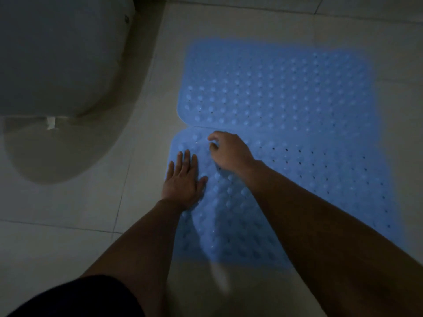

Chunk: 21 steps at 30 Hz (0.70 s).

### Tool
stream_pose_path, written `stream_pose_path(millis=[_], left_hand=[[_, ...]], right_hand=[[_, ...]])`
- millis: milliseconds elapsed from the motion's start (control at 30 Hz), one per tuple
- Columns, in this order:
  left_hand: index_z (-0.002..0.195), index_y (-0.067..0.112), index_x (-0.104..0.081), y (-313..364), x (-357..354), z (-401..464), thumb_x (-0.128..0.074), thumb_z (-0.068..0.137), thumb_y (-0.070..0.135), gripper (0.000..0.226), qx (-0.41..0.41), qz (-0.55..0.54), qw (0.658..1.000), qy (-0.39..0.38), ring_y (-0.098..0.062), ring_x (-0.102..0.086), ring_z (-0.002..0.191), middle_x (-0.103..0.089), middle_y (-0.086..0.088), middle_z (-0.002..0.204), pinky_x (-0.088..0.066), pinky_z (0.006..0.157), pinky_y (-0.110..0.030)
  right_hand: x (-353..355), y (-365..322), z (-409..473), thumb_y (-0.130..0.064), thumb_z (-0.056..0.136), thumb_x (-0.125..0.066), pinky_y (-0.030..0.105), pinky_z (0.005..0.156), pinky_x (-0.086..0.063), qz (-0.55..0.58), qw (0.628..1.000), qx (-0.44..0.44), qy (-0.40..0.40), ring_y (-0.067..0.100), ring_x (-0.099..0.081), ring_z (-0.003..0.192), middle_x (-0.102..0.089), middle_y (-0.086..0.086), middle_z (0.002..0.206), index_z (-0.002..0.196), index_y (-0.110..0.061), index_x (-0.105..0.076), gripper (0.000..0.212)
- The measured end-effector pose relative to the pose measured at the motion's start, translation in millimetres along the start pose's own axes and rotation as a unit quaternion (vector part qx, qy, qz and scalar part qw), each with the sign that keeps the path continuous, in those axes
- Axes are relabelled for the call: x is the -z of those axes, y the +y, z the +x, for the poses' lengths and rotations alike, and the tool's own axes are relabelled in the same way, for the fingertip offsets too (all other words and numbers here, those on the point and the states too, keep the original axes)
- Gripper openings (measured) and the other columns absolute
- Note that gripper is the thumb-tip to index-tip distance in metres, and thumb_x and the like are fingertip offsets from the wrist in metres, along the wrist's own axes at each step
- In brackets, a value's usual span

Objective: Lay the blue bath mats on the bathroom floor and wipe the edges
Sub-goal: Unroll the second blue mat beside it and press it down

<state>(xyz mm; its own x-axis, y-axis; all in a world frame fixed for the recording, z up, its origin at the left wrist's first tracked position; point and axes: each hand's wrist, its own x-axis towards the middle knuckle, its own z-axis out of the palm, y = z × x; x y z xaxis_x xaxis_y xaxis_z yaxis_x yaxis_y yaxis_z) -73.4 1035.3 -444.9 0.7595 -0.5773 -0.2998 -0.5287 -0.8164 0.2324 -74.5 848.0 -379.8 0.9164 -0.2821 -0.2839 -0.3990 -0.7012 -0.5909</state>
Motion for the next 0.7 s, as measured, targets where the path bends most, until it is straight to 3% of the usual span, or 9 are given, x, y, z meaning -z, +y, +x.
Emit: stream_pose_path(millis=[133, 333, 567, 700], left_hand=[[0.163, 0.010, 0.002, 6, -21, -1, -0.018, 0.099, 0.072, 0.091, 0.015, 0.035, 0.999, 0.034, -0.029, 0.017, 0.156, 0.010, -0.012, 0.170, 0.001, 0.127, -0.053], [0.163, 0.010, 0.002, 11, -31, -3, -0.025, 0.098, 0.073, 0.094, 0.025, 0.058, 0.996, 0.067, -0.029, 0.014, 0.157, 0.008, -0.012, 0.171, -0.006, 0.127, -0.056], [0.162, 0.009, 0.001, 9, -32, -2, -0.026, 0.098, 0.069, 0.092, 0.025, 0.054, 0.996, 0.070, -0.027, 0.014, 0.157, 0.010, -0.011, 0.171, -0.007, 0.126, -0.056], [0.163, 0.011, 0.002, 7, -31, 0, -0.026, 0.097, 0.071, 0.093, 0.031, 0.053, 0.996, 0.064, -0.026, 0.015, 0.157, 0.010, -0.010, 0.171, -0.005, 0.127, -0.054]], right_hand=[[-2, 14, 2, -0.027, 0.094, -0.057, 0.039, 0.095, -0.054, 0.033, 0.998, 0.039, 0.042, 0.021, -0.064, 0.112, -0.070, -0.001, 0.119, 0.115, -0.023, -0.071, 0.025], [-11, 22, 15, -0.027, 0.094, -0.057, 0.037, 0.086, -0.054, 0.016, 0.993, 0.068, 0.096, 0.023, -0.062, 0.106, -0.069, 0.000, 0.110, 0.108, -0.021, -0.071, 0.021], [-16, 25, 22, -0.028, 0.095, -0.056, 0.033, 0.079, -0.052, 0.006, 0.991, 0.081, 0.108, 0.021, -0.061, 0.102, -0.069, -0.001, 0.107, 0.105, -0.021, -0.069, 0.018], [-13, 27, 15, -0.029, 0.093, -0.056, 0.041, 0.081, -0.055, 0.013, 0.992, 0.074, 0.105, 0.022, -0.061, 0.102, -0.068, -0.002, 0.106, 0.103, -0.022, -0.069, 0.017]])
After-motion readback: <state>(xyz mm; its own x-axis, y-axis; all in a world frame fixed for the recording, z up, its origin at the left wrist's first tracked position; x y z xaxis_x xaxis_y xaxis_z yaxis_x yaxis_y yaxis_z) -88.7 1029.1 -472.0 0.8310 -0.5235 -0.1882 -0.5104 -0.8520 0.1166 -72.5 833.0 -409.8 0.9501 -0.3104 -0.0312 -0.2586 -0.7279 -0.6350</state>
